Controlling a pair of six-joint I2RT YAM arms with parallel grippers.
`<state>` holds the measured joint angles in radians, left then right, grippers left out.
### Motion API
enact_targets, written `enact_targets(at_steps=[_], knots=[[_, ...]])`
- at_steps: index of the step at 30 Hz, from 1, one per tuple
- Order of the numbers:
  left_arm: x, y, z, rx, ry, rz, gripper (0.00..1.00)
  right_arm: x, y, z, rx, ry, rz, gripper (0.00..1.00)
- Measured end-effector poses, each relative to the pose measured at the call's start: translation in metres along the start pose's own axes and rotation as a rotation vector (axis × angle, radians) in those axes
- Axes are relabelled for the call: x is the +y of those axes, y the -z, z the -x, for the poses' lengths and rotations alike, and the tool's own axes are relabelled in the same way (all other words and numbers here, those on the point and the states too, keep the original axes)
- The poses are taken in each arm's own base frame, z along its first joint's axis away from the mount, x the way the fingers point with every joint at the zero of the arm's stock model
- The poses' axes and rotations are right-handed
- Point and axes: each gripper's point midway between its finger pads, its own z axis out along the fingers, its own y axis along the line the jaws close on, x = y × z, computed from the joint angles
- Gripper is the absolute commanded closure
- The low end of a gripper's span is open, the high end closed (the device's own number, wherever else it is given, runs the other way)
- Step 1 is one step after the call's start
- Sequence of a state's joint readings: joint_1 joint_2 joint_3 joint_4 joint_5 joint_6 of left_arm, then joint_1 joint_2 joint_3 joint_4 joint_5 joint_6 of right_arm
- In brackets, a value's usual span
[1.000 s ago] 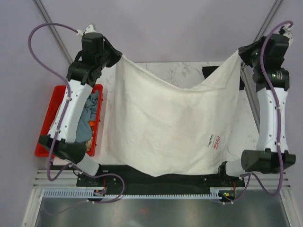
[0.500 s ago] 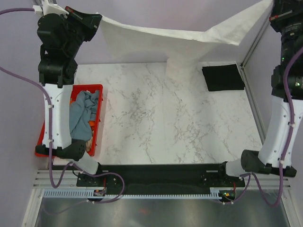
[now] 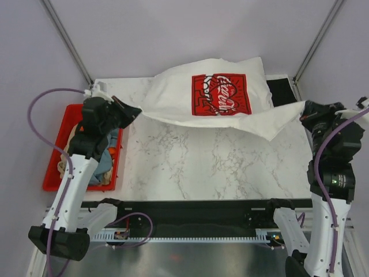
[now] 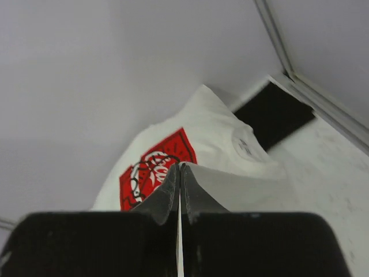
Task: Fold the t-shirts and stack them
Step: Flatten the tshirt out, then fold the tshirt
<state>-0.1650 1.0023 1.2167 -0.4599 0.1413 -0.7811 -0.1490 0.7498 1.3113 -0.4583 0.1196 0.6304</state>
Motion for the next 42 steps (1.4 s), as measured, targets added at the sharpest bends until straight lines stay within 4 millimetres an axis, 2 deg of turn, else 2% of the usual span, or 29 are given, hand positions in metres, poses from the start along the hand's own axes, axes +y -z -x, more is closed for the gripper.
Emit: enact_targets(at_steps=[1,3,5,7,10,15,20,25,33,40,42], knots=[[0.029,-0.006,-0.031,0.077,0.009,0.059,0.98,-0.025,0.005,-0.026,0.060,0.005,-0.077,1.00],[0.071,-0.011,-0.076,0.183,0.020,0.138,0.98,-0.074,0.023,-0.071,0.163,0.012,-0.237,1.00],[0.107,-0.004,-0.118,0.280,0.037,0.205,0.98,-0.111,0.047,-0.103,0.244,0.017,-0.374,1.00],[0.128,0.007,-0.146,0.334,0.049,0.233,0.98,-0.132,0.067,-0.123,0.298,0.025,-0.455,1.00],[0.143,0.019,-0.167,0.365,0.056,0.241,0.98,-0.154,0.092,-0.145,0.368,0.037,-0.531,1.00],[0.151,0.020,-0.178,0.389,0.062,0.248,0.98,-0.177,0.123,-0.174,0.481,0.053,-0.606,1.00],[0.159,0.022,-0.187,0.406,0.066,0.260,0.98,-0.187,0.141,-0.181,0.521,0.071,-0.641,1.00],[0.170,0.035,-0.193,0.414,0.076,0.315,0.98,-0.190,0.145,-0.183,0.533,0.084,-0.657,1.00],[0.193,0.047,-0.197,0.406,0.107,0.463,0.98,-0.204,0.127,-0.209,0.610,0.118,-0.700,1.00],[0.198,0.048,-0.195,0.404,0.114,0.506,0.98,-0.206,0.082,-0.225,0.653,0.138,-0.723,1.00],[0.206,0.046,-0.193,0.387,0.107,0.553,0.98,-0.208,0.068,-0.232,0.676,0.156,-0.731,1.00]])
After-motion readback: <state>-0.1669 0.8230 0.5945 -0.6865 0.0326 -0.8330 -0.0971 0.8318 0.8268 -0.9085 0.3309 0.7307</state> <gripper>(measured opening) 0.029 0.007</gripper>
